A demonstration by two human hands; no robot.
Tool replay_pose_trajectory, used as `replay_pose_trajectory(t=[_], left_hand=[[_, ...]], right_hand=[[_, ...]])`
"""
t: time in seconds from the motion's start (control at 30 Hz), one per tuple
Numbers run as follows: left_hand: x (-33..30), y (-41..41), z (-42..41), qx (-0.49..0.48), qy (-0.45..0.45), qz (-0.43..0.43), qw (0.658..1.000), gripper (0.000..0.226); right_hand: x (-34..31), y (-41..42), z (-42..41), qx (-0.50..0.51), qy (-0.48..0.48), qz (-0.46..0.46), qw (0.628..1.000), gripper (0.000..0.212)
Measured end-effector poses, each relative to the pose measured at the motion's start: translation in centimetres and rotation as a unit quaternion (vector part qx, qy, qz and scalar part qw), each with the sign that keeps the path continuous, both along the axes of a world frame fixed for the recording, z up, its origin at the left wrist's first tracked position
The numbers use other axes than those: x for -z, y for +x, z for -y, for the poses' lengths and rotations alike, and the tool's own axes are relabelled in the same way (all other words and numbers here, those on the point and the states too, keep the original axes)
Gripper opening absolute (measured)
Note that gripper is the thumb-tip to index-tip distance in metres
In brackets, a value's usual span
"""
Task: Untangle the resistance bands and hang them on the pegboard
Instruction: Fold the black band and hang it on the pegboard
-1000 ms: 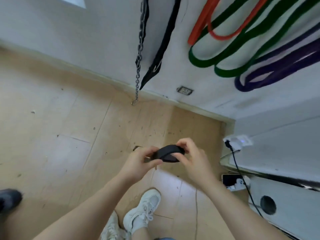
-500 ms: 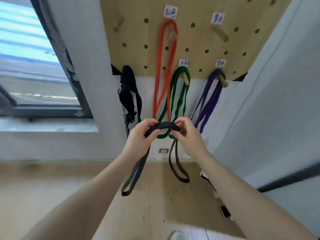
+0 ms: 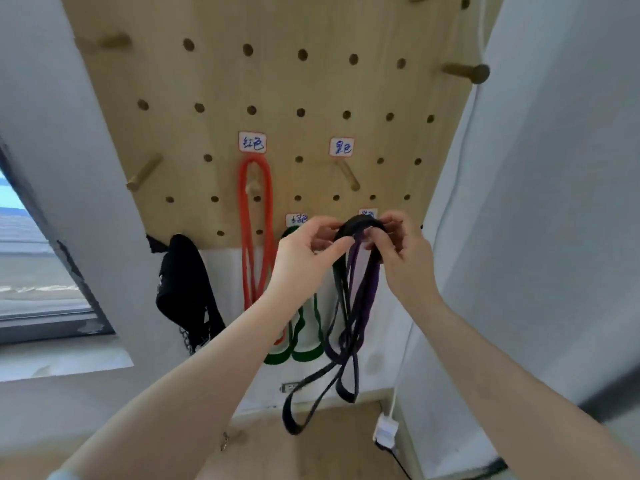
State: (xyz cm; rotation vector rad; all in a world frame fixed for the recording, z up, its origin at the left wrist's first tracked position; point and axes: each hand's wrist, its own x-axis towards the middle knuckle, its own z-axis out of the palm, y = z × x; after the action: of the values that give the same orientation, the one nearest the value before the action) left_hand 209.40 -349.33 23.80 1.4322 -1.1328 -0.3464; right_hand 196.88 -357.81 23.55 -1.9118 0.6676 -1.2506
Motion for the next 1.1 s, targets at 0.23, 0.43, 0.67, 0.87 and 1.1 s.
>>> replay_pose_trajectory(t=[0.23,0.43,0.67,0.87,1.1], left_hand=[[-2.7,1.4,8.4,-0.062,-0.061,0.011,0.996,0.017],[-3.5,4.8,12.9,-0.093,-0.032,-0.023,0.995,0.016],[-2.5,7.6,17.5,-0.171,0.049,0.159,0.971,0.027],[1.6,6.7,16.8,-0.187,0.077,0.202,0.958,0.052],[5.9,7.2,16.2,-0.189,0.326,0.210,0.902,0.034]], right_hand=[[-3.1,3.1,8.5,-0.025,-0.008,0.030,0.999,0.019],[-4.2,7.1,13.4,-0.049,-0.024,0.002,0.999,0.010],[-2.3,9.9,17.6,-0.017,-0.052,-0.043,0.998,0.010],[2.2,9.7,17.6,0.068,-0.099,-0.094,0.988,0.031],[7.9,9.3,16.6,0.109,-0.142,-0.371,0.911,0.027]])
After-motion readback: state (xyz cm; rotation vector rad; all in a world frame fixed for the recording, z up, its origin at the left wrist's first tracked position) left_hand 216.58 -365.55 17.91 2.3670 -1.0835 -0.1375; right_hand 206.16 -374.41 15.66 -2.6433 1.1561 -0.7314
